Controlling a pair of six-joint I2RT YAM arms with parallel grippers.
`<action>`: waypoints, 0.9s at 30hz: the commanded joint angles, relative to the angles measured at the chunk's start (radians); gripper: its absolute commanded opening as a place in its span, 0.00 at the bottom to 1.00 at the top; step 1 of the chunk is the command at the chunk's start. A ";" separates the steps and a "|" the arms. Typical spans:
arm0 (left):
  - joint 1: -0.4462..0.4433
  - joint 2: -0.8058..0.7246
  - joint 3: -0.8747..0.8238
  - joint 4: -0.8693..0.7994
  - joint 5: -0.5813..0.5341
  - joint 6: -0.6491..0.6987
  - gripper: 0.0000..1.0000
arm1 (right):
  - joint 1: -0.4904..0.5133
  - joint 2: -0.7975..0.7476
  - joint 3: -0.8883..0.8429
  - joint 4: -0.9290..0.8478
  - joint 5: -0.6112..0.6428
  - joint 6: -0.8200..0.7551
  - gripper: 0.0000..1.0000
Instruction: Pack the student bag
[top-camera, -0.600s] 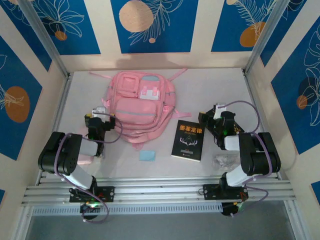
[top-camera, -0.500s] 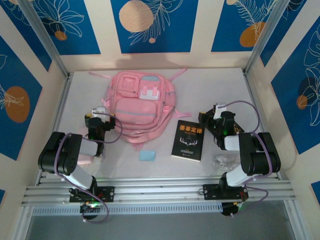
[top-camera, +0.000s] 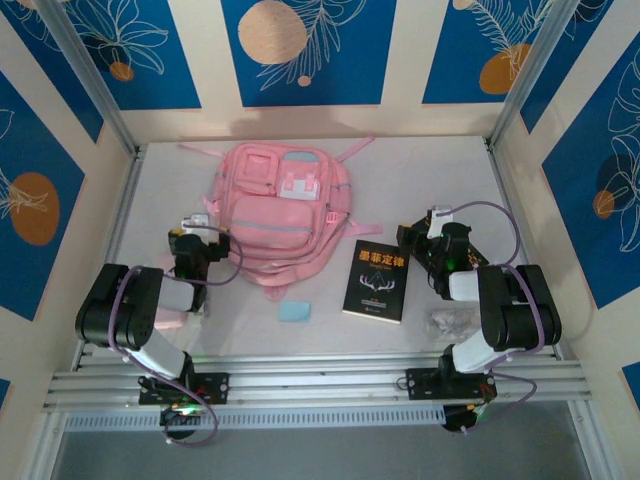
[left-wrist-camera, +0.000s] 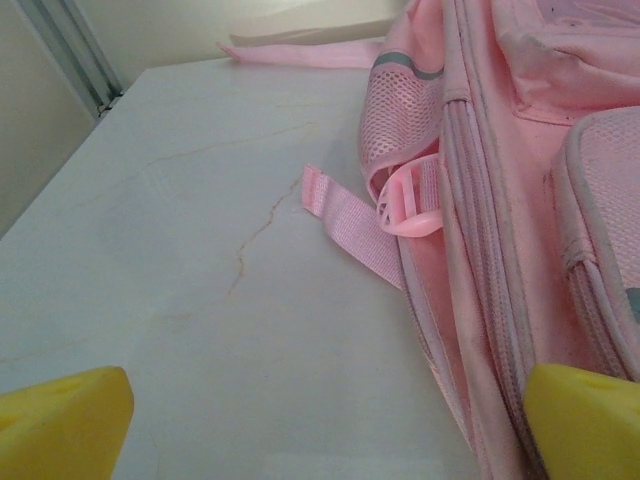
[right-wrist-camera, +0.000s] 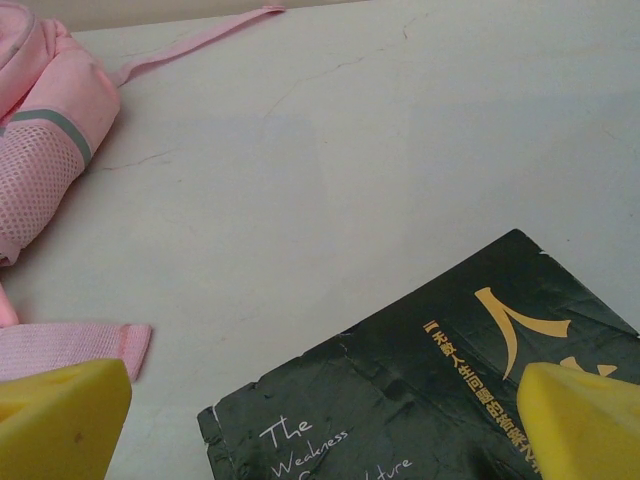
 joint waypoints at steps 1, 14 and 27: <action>0.013 -0.021 0.019 -0.014 0.029 -0.016 1.00 | -0.006 -0.002 0.026 0.011 -0.015 0.010 0.99; 0.012 -0.066 -0.009 -0.011 0.000 -0.024 1.00 | 0.029 -0.043 0.042 -0.043 0.045 -0.016 0.99; -0.052 -0.386 0.171 -0.529 -0.087 -0.185 1.00 | 0.223 0.073 0.706 -0.895 0.025 0.181 0.99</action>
